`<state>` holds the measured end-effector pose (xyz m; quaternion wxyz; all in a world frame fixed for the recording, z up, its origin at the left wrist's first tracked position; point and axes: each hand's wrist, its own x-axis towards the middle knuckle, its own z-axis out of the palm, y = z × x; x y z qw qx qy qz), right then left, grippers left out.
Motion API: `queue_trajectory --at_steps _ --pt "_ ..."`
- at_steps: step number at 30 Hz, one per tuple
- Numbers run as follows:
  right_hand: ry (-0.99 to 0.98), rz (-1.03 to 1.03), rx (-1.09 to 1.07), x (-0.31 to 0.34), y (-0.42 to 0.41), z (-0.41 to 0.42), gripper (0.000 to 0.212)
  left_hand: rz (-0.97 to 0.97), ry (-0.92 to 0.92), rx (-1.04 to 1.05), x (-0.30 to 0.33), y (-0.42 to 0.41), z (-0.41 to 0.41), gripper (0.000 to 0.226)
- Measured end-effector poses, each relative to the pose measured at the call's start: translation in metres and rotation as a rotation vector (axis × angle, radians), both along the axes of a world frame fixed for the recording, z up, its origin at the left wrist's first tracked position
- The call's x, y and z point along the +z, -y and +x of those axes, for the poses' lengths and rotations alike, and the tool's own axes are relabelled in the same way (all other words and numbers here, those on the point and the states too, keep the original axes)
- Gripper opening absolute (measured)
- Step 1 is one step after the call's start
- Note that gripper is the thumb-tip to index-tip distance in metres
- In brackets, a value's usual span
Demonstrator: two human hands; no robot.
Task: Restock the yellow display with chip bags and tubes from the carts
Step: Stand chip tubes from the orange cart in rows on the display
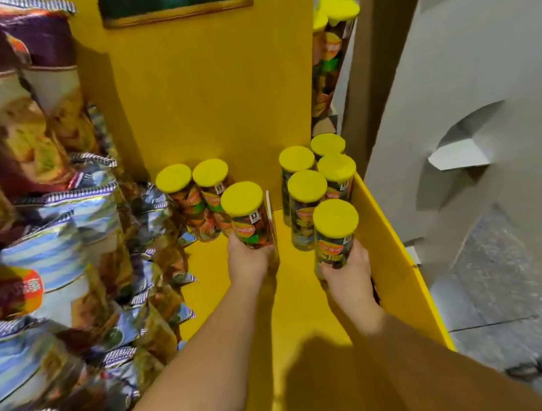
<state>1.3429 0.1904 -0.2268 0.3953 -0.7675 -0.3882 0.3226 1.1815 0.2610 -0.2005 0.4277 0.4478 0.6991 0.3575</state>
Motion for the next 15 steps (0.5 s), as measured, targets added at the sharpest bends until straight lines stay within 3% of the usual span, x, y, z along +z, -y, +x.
queue_trajectory --at_steps 10,15 --pt "0.012 0.057 -0.102 -0.022 -0.021 0.002 0.079 0.014 -0.111 0.001 -0.031 -0.046 0.002 0.078" --pt "0.066 -0.047 -0.162 -0.028 -0.024 0.001 0.078 -0.007 -0.212 -0.040 -0.036 -0.055 0.002 0.082"
